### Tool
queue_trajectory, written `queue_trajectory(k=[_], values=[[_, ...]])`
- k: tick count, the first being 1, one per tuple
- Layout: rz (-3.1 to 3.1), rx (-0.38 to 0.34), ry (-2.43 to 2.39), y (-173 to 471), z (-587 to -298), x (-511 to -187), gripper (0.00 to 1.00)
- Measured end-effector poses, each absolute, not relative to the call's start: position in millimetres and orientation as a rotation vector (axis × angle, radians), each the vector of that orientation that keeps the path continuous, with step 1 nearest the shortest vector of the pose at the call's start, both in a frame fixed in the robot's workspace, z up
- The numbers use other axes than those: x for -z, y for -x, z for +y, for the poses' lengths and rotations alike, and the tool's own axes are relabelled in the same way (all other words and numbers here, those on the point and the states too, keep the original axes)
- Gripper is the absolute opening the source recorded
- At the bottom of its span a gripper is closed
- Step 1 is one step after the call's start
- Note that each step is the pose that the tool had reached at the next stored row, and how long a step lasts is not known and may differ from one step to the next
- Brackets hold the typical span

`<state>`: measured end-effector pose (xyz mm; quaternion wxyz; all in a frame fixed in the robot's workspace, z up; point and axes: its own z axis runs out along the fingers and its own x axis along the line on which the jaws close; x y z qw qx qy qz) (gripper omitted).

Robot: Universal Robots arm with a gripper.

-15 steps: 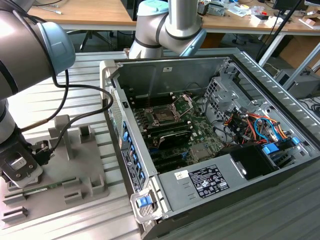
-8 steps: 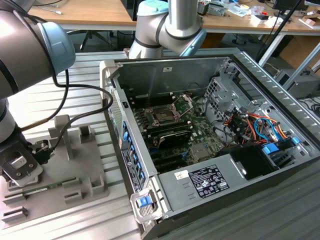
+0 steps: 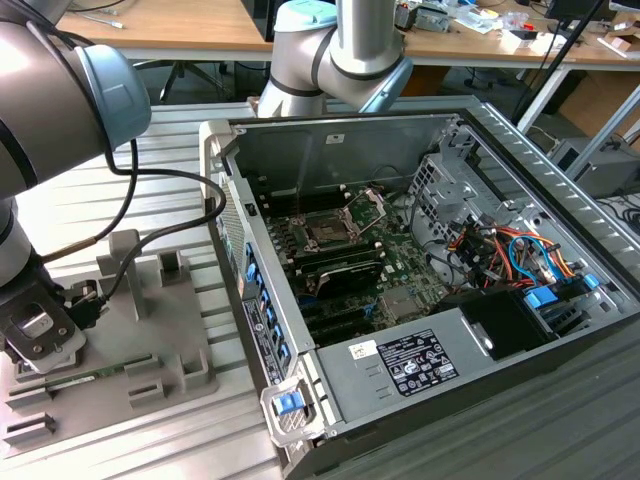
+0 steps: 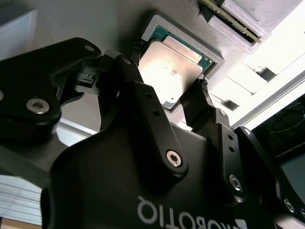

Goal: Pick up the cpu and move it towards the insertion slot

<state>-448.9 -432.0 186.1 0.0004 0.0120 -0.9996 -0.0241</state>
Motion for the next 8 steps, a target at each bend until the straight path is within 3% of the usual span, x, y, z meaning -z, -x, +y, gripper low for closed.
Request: queue_trajectory(k=[7, 8], values=[[-3.14, 0.076, -0.038, 448.9, -432.0, -186.0, 0.62], [-3.14, 0.076, -0.038, 448.9, -432.0, -186.1, 0.55]])
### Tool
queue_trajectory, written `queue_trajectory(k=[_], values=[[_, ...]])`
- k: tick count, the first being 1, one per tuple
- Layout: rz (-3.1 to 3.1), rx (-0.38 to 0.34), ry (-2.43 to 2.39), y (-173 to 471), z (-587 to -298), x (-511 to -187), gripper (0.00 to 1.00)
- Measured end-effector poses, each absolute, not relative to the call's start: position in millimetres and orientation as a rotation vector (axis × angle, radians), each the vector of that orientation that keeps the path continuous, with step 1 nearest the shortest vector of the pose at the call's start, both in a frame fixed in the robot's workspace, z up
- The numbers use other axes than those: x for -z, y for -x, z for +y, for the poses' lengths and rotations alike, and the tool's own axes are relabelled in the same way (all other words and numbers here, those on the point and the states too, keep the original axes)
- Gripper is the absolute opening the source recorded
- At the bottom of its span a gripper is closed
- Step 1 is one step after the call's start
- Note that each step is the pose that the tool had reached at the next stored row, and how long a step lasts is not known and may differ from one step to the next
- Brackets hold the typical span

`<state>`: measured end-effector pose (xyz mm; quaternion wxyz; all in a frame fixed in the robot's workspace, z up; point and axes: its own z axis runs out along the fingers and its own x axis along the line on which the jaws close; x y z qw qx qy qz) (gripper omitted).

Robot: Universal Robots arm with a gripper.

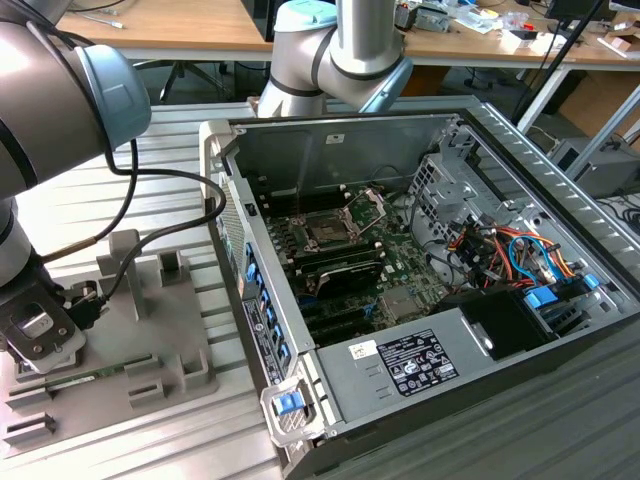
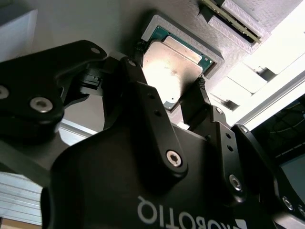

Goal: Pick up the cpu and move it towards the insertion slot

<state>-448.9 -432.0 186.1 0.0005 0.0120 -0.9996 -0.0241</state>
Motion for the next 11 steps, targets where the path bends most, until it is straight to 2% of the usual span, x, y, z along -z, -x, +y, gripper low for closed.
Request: queue_trajectory(k=[11], values=[[-3.14, 0.076, -0.038, 448.9, -432.1, -185.9, 0.55]])
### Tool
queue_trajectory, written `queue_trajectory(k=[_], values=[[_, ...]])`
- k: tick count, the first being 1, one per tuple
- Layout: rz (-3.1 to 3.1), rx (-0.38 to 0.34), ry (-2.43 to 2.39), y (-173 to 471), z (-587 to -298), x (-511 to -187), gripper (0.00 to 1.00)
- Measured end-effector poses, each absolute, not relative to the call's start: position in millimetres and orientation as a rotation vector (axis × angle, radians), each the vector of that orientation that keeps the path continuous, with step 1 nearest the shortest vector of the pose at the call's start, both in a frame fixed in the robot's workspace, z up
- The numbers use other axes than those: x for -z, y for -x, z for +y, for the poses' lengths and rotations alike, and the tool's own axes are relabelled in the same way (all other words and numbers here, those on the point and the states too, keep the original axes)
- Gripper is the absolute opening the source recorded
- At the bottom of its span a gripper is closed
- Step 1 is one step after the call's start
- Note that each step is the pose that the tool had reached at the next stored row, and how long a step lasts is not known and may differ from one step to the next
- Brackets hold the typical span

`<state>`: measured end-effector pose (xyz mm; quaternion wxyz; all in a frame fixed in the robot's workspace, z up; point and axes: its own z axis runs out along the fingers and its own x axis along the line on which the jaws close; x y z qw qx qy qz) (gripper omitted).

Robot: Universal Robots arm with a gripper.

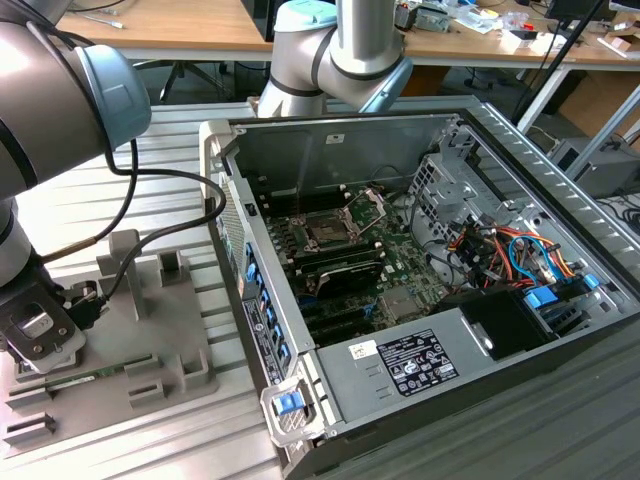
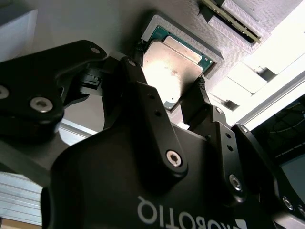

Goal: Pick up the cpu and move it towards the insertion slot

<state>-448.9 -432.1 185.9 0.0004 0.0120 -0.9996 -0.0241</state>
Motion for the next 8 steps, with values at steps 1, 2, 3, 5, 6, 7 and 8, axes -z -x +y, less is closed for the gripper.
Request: queue_trajectory(k=[1, 2, 3, 5, 6, 7, 8], values=[[-3.14, 0.076, -0.038, 448.9, -432.0, -185.9, 0.55], [-3.14, 0.076, -0.038, 449.0, -432.0, -185.8, 0.55], [-3.14, 0.076, -0.038, 448.9, -432.0, -185.8, 0.55], [-3.14, 0.076, -0.038, 448.9, -432.0, -185.8, 0.55], [-3.14, 0.076, -0.038, 448.9, -432.0, -185.9, 0.55], [-3.14, 0.076, -0.038, 448.9, -432.0, -186.0, 0.55], [-3.14, 0.076, -0.038, 448.9, -432.0, -186.4, 0.55]])
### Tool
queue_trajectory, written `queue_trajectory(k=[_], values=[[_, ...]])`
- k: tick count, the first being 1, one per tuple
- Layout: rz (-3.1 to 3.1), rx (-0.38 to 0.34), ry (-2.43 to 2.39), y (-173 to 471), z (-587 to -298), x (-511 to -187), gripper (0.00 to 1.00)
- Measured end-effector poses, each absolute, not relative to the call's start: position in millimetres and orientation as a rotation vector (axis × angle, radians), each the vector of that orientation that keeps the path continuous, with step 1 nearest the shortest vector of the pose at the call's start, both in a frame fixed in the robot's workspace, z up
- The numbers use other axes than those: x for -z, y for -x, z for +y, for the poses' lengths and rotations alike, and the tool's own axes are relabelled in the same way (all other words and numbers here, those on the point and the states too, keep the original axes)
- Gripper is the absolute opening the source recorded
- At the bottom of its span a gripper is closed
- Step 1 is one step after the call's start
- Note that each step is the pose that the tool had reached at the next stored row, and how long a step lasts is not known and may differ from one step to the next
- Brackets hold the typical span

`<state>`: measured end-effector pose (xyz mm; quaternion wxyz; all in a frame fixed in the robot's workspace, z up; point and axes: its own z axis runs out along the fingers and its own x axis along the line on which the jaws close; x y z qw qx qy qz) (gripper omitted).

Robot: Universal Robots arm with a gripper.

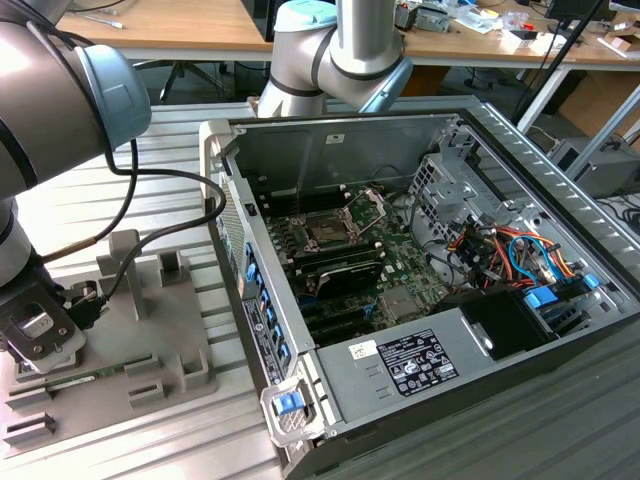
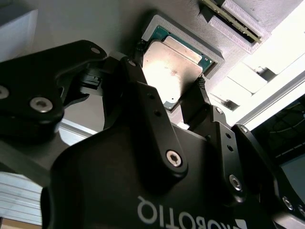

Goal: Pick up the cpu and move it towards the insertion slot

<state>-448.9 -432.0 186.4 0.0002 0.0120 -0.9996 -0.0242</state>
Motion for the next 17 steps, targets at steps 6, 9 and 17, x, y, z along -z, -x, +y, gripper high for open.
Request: queue_trajectory(k=[6, 9, 17], values=[[-3.14, 0.076, -0.038, 448.9, -432.0, -188.6, 0.55], [-3.14, 0.076, -0.038, 449.0, -432.0, -189.5, 0.55], [-3.14, 0.076, -0.038, 448.9, -432.0, -191.6, 0.55]])
